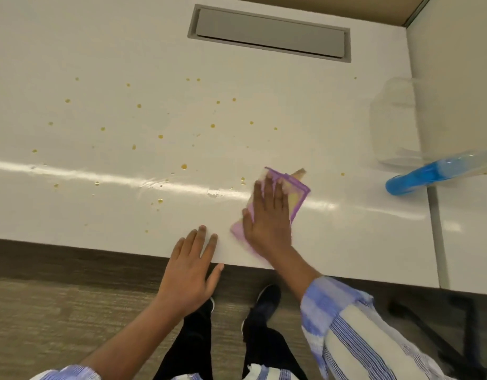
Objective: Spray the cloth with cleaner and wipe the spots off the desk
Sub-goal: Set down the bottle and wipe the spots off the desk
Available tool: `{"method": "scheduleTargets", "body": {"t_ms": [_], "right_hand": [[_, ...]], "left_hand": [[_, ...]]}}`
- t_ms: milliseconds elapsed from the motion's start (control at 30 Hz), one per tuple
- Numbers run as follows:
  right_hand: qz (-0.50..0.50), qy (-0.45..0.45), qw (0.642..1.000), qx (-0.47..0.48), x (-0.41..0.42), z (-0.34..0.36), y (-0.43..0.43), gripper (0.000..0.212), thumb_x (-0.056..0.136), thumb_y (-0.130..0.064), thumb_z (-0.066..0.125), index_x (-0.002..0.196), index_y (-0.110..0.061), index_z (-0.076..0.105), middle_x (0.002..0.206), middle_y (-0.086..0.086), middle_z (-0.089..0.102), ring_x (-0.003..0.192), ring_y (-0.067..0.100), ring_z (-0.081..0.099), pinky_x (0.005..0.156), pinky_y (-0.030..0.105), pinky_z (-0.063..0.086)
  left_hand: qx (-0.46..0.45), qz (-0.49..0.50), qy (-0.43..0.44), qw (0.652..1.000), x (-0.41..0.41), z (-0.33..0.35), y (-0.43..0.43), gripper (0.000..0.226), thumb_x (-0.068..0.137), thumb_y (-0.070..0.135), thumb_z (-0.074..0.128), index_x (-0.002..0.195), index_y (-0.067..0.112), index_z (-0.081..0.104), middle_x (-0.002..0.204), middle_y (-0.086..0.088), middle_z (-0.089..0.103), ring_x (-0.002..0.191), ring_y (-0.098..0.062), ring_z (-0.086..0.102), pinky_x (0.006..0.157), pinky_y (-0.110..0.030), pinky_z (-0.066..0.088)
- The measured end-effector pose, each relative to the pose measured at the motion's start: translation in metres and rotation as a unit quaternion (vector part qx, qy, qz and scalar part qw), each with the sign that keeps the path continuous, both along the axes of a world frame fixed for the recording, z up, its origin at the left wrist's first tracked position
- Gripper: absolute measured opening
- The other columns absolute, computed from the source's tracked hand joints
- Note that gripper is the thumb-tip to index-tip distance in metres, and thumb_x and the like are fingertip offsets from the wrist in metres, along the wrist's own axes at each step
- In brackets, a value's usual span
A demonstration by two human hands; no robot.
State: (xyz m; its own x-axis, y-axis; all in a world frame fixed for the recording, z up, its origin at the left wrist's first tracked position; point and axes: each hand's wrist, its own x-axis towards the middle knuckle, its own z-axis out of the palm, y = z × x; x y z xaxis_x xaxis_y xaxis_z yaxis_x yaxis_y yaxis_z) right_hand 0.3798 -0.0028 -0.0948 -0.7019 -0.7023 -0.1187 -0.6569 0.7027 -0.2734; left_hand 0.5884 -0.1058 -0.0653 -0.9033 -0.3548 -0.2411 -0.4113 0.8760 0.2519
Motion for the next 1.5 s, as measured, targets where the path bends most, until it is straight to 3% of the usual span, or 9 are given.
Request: {"method": "scheduleTargets", "body": {"t_ms": [100, 400, 533, 733, 833, 1033, 1167, 1333, 1500], "right_hand": [[0.04, -0.007, 0.999, 0.008, -0.007, 0.001, 0.055, 0.07, 0.105, -0.046, 0.023, 0.165, -0.014, 0.008, 0.173, 0.012, -0.004, 0.159, 0.031, -0.01, 0.13, 0.048, 0.002], [-0.2, 0.033, 0.979, 0.032, -0.166, 0.005, 0.032, 0.077, 0.101, -0.049, 0.026, 0.159, 0.001, 0.025, 0.166, 0.028, 0.021, 0.153, 0.048, 0.019, 0.125, 0.059, 0.018], [-0.062, 0.049, 0.997, -0.023, -0.111, 0.001, 0.0, 0.075, 0.098, -0.045, 0.032, 0.158, 0.002, 0.03, 0.165, 0.027, 0.025, 0.153, 0.046, 0.023, 0.125, 0.056, 0.019], [0.228, -0.007, 0.974, -0.006, -0.03, 0.001, 0.068, 0.066, 0.107, -0.04, 0.03, 0.165, -0.019, 0.008, 0.174, 0.005, -0.004, 0.16, 0.024, -0.008, 0.13, 0.048, 0.003], [0.137, 0.01, 0.99, -0.01, -0.088, 0.001, 0.089, 0.07, 0.102, -0.04, 0.031, 0.164, -0.013, 0.015, 0.172, 0.011, 0.005, 0.16, 0.03, 0.002, 0.127, 0.055, 0.015], [-0.138, -0.001, 0.99, -0.003, -0.145, 0.011, 0.03, 0.097, 0.096, -0.068, 0.031, 0.163, -0.002, 0.006, 0.171, 0.022, 0.005, 0.159, 0.037, 0.005, 0.13, 0.049, 0.005], [-0.053, 0.006, 0.999, -0.011, -0.094, 0.002, -0.003, 0.088, 0.101, -0.063, 0.028, 0.164, -0.006, 0.005, 0.173, 0.013, 0.005, 0.16, 0.031, 0.003, 0.13, 0.047, 0.006], [0.134, -0.005, 0.991, -0.007, -0.033, 0.006, 0.06, 0.07, 0.108, -0.043, 0.035, 0.165, -0.016, 0.005, 0.174, 0.002, -0.001, 0.16, 0.02, -0.005, 0.131, 0.042, 0.005], [0.044, 0.017, 0.999, 0.011, -0.079, 0.012, 0.11, 0.063, 0.107, -0.037, 0.031, 0.164, -0.015, 0.017, 0.172, 0.004, 0.013, 0.16, 0.02, 0.01, 0.129, 0.046, 0.015]], "left_hand": [[0.001, 0.0, 0.01, 1.0, 0.004, -0.005, 0.0, 0.068, 0.1, 0.053, 0.039, 0.154, 0.012, 0.043, 0.161, -0.019, 0.036, 0.146, -0.038, 0.039, 0.117, -0.056, 0.036], [-0.008, 0.032, 0.028, 0.999, 0.002, -0.011, 0.008, 0.066, 0.1, 0.052, 0.035, 0.153, 0.014, 0.045, 0.161, -0.016, 0.038, 0.148, -0.034, 0.037, 0.121, -0.052, 0.028], [-0.01, 0.043, 0.03, 0.999, 0.001, -0.01, 0.011, 0.065, 0.1, 0.052, 0.036, 0.151, 0.013, 0.048, 0.16, -0.016, 0.04, 0.147, -0.035, 0.038, 0.12, -0.051, 0.027], [-0.016, 0.046, 0.027, 0.998, -0.002, -0.005, 0.012, 0.065, 0.099, 0.052, 0.038, 0.148, 0.012, 0.052, 0.156, -0.017, 0.045, 0.144, -0.036, 0.042, 0.118, -0.053, 0.031], [-0.033, 0.048, 0.008, 0.998, -0.01, -0.003, 0.015, 0.066, 0.097, 0.054, 0.038, 0.142, 0.009, 0.057, 0.15, -0.021, 0.05, 0.137, -0.04, 0.047, 0.114, -0.056, 0.036], [-0.036, 0.021, 0.07, 0.997, -0.053, 0.007, 0.019, 0.057, 0.096, 0.051, 0.048, 0.126, 0.003, 0.059, 0.128, -0.019, 0.057, 0.118, -0.039, 0.055, 0.1, -0.053, 0.044], [-0.024, -0.035, 0.085, 0.995, -0.069, 0.001, 0.018, 0.056, 0.097, 0.05, 0.049, 0.129, 0.005, 0.057, 0.135, -0.022, 0.055, 0.121, -0.04, 0.054, 0.1, -0.054, 0.047], [-0.011, -0.109, 0.061, 0.992, -0.069, -0.012, 0.006, 0.06, 0.099, 0.052, 0.044, 0.136, 0.006, 0.053, 0.146, -0.023, 0.05, 0.13, -0.042, 0.052, 0.107, -0.057, 0.045], [-0.021, -0.159, 0.059, 0.985, -0.07, -0.014, -0.005, 0.063, 0.099, 0.053, 0.041, 0.138, 0.005, 0.055, 0.149, -0.023, 0.049, 0.135, -0.041, 0.051, 0.11, -0.059, 0.044]]}}
